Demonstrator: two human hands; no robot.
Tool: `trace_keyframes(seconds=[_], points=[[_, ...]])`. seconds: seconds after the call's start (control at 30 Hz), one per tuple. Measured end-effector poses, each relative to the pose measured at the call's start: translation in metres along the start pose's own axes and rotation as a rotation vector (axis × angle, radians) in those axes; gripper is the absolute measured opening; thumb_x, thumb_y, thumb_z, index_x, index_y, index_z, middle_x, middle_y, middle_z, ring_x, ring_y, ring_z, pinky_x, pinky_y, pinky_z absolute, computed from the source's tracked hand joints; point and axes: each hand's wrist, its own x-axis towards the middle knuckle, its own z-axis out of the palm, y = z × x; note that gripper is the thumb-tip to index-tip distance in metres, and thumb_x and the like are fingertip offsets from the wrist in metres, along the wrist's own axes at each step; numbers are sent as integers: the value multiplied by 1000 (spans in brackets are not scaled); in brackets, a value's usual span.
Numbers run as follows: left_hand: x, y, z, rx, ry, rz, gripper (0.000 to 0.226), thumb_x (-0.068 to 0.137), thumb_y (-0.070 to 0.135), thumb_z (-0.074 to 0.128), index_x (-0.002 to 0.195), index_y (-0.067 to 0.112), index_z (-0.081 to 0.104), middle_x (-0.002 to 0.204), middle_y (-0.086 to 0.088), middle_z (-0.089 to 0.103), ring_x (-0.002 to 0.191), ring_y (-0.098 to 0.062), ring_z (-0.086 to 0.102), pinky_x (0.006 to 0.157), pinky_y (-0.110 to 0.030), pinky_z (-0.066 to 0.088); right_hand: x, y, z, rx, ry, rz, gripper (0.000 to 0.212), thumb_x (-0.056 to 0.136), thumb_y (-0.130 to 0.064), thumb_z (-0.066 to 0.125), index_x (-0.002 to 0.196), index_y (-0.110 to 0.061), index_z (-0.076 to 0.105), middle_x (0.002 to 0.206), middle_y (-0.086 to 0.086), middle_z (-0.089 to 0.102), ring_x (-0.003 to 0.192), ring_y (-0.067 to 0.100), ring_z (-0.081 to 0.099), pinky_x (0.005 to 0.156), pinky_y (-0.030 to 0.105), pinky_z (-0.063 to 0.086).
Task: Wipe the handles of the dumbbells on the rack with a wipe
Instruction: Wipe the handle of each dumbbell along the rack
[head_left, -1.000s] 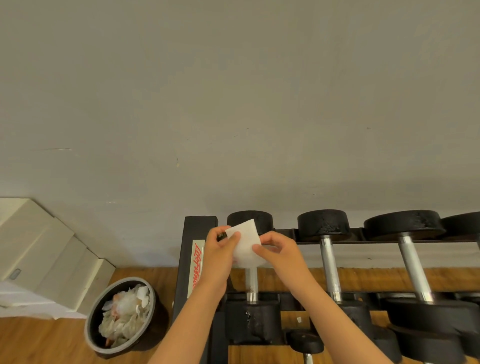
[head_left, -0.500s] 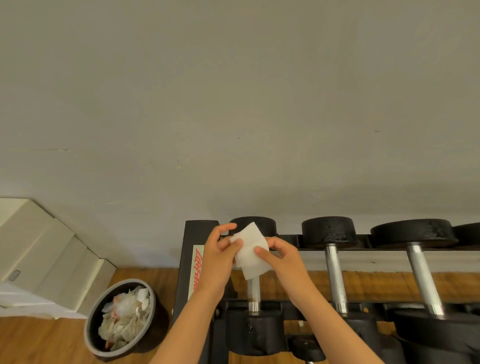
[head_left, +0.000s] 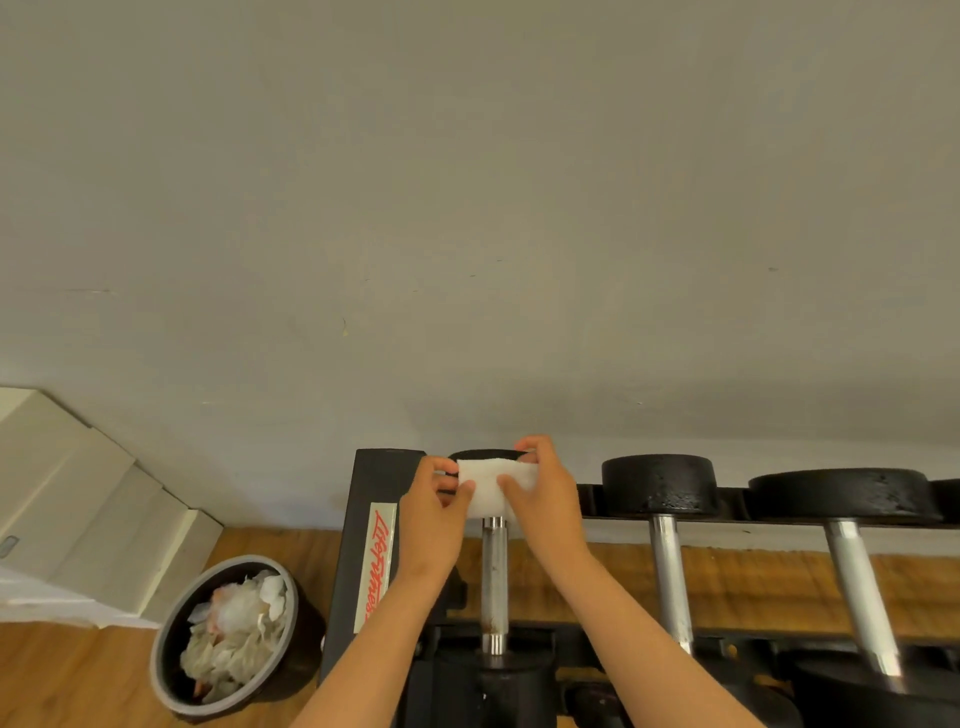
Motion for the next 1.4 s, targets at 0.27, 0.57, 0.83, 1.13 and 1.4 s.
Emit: trace_keyframes(seconds=[0.27, 0.57, 0.83, 1.13, 1.4], points=[[4, -9, 6, 153, 64, 131, 22, 85, 19, 73, 97, 22, 54, 86, 7, 56, 78, -6, 56, 68, -9, 45, -10, 22, 8, -643, 247, -457, 40, 71, -15, 75, 110, -17, 65, 120, 6, 59, 116, 25, 51, 102, 38, 37], [-27, -22, 2, 48, 2, 125, 17, 95, 23, 58, 110, 30, 54, 104, 10, 61, 98, -1, 58, 89, -20, 50, -28, 43, 24, -811, -4, -539, 77, 78, -20, 75, 144, -7, 38, 153, 11, 35, 142, 26, 28, 110, 44, 18], [-35, -35, 5, 173, -35, 176, 52, 101, 31, 41, 151, 24, 28, 157, 10, 28, 143, -2, 25, 117, -26, 21, -32, 46, 14, -731, -70, -557, 64, 90, -21, 51, 148, -6, 29, 157, 13, 24, 145, 27, 21, 112, 45, 24], [17, -23, 21, 168, -279, 202, 62, 93, 59, 25, 145, 26, 32, 151, 8, 29, 140, -4, 24, 119, -38, 23, -37, 55, 14, -532, -155, -386, 66, 103, -22, 41, 150, -23, -5, 159, -7, -15, 145, 4, -19, 120, 32, 5], [21, -26, 18, 142, -323, 188, 52, 97, 49, 27, 143, 26, 33, 148, 7, 32, 138, -3, 26, 119, -35, 24, -29, 52, 14, -580, -170, -352, 71, 100, -37, 30, 147, -25, -22, 158, -1, -23, 144, 11, -25, 120, 36, -5]])
